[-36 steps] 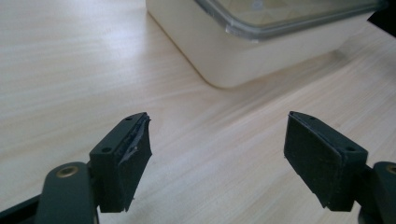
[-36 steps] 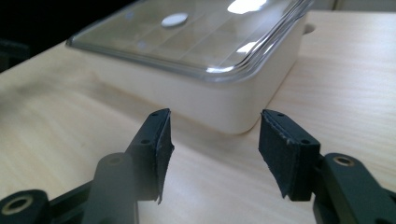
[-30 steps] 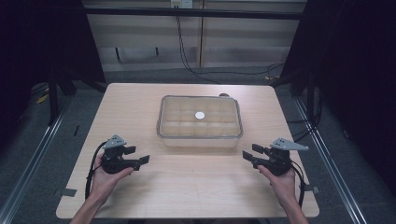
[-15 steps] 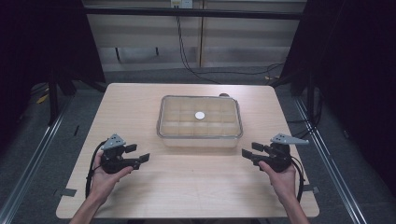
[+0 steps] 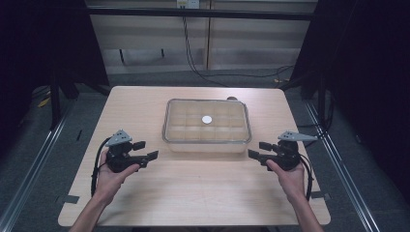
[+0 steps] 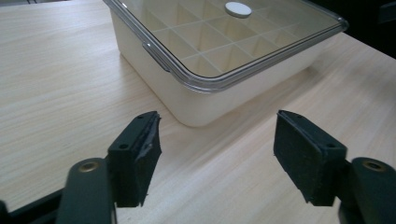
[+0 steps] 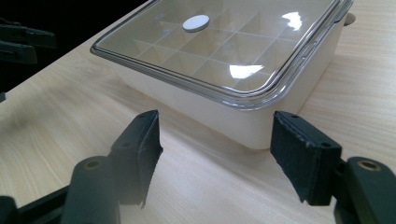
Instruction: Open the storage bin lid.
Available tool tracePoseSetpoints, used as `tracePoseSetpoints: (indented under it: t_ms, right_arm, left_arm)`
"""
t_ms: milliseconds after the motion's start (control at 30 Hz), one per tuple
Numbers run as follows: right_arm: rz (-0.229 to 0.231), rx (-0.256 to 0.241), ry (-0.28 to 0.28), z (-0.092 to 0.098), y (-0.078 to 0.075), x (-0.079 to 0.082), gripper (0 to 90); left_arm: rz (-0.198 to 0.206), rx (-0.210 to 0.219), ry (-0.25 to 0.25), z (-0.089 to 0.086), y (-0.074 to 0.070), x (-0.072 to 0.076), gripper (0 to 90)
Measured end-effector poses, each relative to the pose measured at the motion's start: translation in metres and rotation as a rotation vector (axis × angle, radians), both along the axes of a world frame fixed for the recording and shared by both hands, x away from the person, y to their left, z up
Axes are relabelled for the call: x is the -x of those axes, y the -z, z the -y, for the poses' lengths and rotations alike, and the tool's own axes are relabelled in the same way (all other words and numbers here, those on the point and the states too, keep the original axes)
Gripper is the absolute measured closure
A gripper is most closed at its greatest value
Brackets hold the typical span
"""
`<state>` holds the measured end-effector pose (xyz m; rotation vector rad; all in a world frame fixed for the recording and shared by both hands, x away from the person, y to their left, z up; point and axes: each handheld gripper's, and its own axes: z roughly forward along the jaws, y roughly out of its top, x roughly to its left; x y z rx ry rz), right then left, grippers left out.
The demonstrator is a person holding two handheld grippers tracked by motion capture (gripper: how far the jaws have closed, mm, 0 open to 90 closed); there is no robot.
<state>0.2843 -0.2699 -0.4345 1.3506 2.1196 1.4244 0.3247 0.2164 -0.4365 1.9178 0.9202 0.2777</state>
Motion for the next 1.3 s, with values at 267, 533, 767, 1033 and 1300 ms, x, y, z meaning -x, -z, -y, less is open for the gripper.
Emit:
tracePoseSetpoints:
  t_ms: [267, 533, 767, 1033, 1300]
  right_arm:
    - [0.009, -0.019, 0.022, 0.005, -0.009, -0.015, 30.1]
    - [0.038, 0.005, 0.003, -0.001, -0.020, -0.033, 36.4]
    - [-0.016, 0.008, 0.049, 0.009, -0.019, -0.051, 33.7]
    - [-0.087, 0.001, 0.053, 0.011, -0.010, -0.069, 22.9]
    - [-0.099, 0.060, 0.019, -0.001, -0.005, -0.077, 23.4]
  left_arm:
    - [-0.032, 0.016, 0.009, 0.007, 0.001, -0.027, 34.1]
    - [-0.051, -0.008, 0.029, 0.014, -0.003, -0.040, 29.7]
    - [-0.060, -0.013, 0.014, 0.015, -0.009, -0.053, 26.1]
    - [-0.087, -0.020, 0.012, 0.025, -0.016, -0.073, 22.7]
    - [-0.110, 0.004, 0.019, 0.027, -0.003, -0.078, 22.4]
